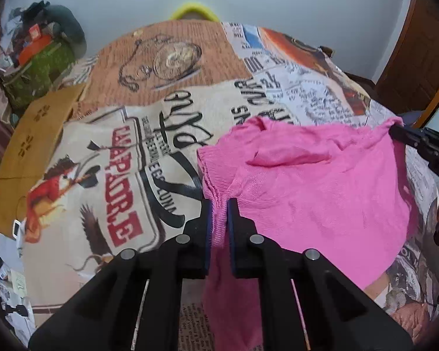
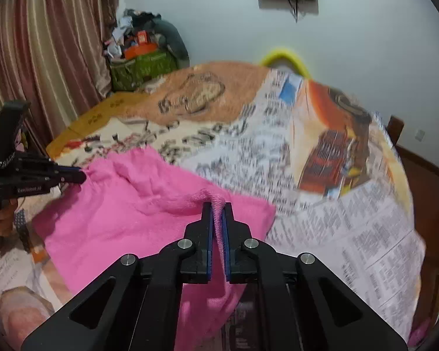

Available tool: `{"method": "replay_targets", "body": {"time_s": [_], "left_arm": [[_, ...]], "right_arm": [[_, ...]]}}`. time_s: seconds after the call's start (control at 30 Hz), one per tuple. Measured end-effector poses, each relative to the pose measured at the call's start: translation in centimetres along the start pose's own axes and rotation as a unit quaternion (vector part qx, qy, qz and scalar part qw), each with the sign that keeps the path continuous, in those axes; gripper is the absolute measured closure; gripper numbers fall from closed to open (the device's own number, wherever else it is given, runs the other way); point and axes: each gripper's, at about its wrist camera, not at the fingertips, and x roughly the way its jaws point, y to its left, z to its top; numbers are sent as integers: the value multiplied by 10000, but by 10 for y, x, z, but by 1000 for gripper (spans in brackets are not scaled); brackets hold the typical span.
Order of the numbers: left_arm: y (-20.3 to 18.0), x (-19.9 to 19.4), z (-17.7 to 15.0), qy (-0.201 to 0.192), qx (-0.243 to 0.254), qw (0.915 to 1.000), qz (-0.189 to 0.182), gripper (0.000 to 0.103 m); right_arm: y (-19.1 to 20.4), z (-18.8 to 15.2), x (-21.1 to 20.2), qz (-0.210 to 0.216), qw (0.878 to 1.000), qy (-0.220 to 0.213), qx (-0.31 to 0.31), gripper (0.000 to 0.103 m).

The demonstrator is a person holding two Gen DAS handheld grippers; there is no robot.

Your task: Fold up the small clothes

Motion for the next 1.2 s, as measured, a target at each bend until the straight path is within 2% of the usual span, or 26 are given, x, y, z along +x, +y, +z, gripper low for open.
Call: {"method": "replay_targets", "body": {"time_s": [0.2, 0.37, 0.5, 0.63, 0.7, 0.73, 0.77, 0.8, 0.83, 0.87, 0.93, 1.0, 1.2], "left_arm": [[-4, -5, 5, -148, 105, 9997, 180, 94], [3, 17, 1, 185, -63, 9995, 253, 94], [12, 29, -5, 376, -253, 9989, 141, 92], [14, 28, -6, 375, -328, 9987, 145, 86], [17, 23, -4, 357, -367, 9985, 172, 80], [19, 20, -4, 330, -395, 9985, 166, 73], [21, 17, -3, 297, -446, 9984, 162, 63], [25, 12, -3, 245, -530, 9982, 140, 57], [28, 6, -3, 161, -616, 9979, 99, 48], [30, 3, -4, 113, -658, 9977, 86, 41], [34, -5, -5, 32, -737, 9972, 90, 36], [36, -9, -8, 64, -776, 9970, 46, 34], [31, 0, -21, 388, -807, 9954, -334, 34]], "right_arm": [[-2, 15, -2, -50, 9997, -226, -27, 99], [-11, 11, 22, -233, 9997, -8, 20, 99], [-21, 2, 44, -279, 9989, 322, 198, 99], [-17, -4, 54, -317, 9977, 586, 80, 99], [-16, -3, 50, -318, 9979, 568, 60, 99], [-17, -2, 46, -276, 9979, 568, 132, 97], [-18, -1, 43, -245, 9978, 580, 204, 95], [-21, 0, 39, -199, 9975, 595, 310, 92], [-23, 0, 34, -135, 9971, 606, 433, 82], [-25, -1, 27, -71, 9966, 595, 558, 67], [-26, -5, 12, 4, 9965, 432, 716, 51], [-24, -9, 0, 31, 9965, 350, 758, 48], [-21, -37, -12, 196, 9918, 684, 1065, 44]]}}
